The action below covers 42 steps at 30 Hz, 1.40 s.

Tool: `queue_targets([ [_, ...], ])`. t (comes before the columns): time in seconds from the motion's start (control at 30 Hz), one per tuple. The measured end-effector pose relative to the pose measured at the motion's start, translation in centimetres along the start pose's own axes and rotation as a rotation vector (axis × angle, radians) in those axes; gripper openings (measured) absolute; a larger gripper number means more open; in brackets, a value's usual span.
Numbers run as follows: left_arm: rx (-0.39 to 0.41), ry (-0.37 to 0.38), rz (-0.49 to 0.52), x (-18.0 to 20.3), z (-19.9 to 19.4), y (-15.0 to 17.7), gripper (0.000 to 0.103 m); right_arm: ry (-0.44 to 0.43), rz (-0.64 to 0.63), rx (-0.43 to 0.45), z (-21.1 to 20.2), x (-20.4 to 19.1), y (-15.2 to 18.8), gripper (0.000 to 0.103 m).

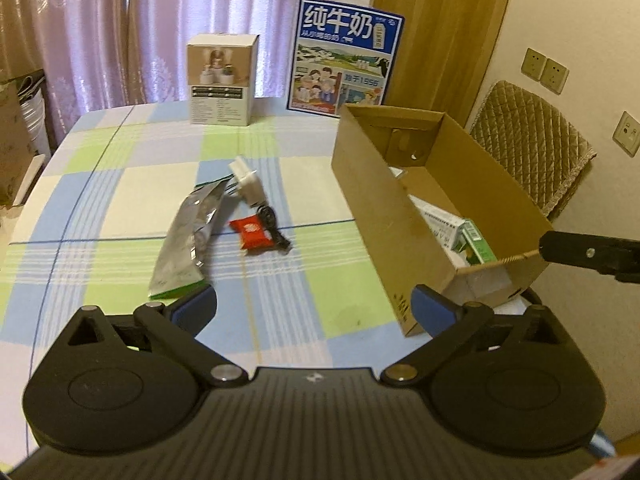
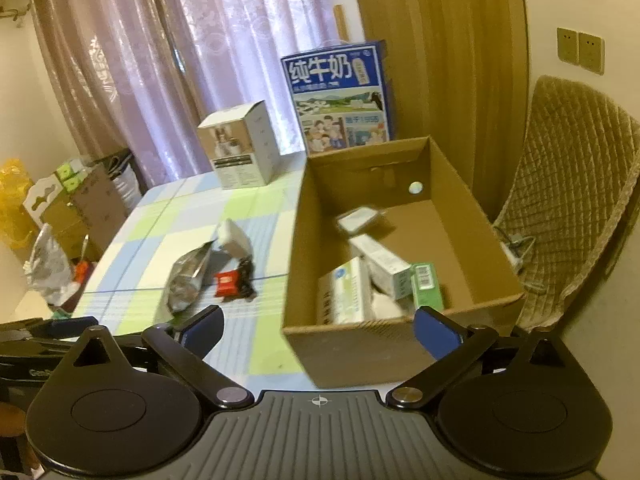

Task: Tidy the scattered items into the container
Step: 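Withdraw both open tools from the box back over the table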

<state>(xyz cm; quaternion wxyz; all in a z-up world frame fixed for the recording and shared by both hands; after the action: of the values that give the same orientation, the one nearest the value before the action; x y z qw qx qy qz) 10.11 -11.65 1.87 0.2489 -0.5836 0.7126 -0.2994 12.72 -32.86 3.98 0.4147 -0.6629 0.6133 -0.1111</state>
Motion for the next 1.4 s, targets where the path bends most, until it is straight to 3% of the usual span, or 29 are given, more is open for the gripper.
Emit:
queue_targets([
  [0.73, -0.007, -0.087, -0.093, -7.5, -5.9, 5.8, 0.101, -0.081, -0.068, -0.07, -0.3, -7.0, 5.8, 0.101],
  [1.4, -0.028, -0.101, -0.101, -10.4, -5.4, 6.4, 0.101, -0.118, -0.123, -0.112, 2.2, -10.0, 7.0, 0.101],
])
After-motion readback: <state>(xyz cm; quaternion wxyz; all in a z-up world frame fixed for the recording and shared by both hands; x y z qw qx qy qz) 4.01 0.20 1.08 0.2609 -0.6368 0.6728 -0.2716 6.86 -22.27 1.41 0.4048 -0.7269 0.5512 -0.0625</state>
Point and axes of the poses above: each gripper's, at about its wrist camera, not at the fingertips, and z roughly the way its jaws point, x to its right, y to its underside, the point moved 2 cm from there along z, roughly the way its jaws point, and after that the axes turned 11 degrees about z, right-handed, at the moved point
